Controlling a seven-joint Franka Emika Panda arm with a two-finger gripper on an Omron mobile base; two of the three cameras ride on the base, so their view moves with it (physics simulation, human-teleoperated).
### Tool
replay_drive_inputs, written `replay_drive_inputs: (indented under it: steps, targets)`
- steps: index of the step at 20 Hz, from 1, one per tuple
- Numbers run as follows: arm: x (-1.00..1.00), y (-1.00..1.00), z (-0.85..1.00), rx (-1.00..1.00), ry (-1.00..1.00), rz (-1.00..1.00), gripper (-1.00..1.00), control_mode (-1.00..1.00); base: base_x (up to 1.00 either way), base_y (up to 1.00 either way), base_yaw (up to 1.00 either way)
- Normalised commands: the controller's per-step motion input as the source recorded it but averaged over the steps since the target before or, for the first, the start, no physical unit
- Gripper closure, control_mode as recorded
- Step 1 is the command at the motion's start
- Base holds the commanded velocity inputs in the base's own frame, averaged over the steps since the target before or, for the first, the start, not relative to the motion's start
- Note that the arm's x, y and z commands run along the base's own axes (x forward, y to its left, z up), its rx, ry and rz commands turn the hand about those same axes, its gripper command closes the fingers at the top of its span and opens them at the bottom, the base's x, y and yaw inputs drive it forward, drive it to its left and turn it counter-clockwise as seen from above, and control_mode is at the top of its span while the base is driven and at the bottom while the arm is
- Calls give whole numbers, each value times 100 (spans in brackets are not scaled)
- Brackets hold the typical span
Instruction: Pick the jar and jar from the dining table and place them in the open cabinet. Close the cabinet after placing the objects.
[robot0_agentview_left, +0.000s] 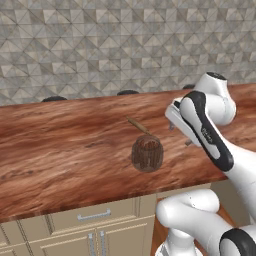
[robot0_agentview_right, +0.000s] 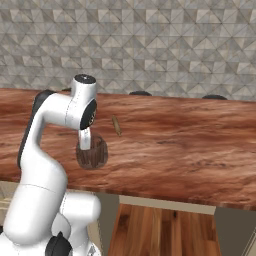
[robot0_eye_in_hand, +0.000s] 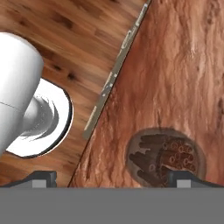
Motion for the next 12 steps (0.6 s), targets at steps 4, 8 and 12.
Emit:
replay_drive_inputs:
  steps: [4, 8, 12]
  targets:
    - [14, 1, -42, -1, 6, 18, -100, -100, 0, 0, 0]
    - [28, 0, -31, 0, 7, 16, -100, -100, 0, 0, 0]
    - [49, 0, -24, 0, 7, 12, -100, -100, 0, 0, 0]
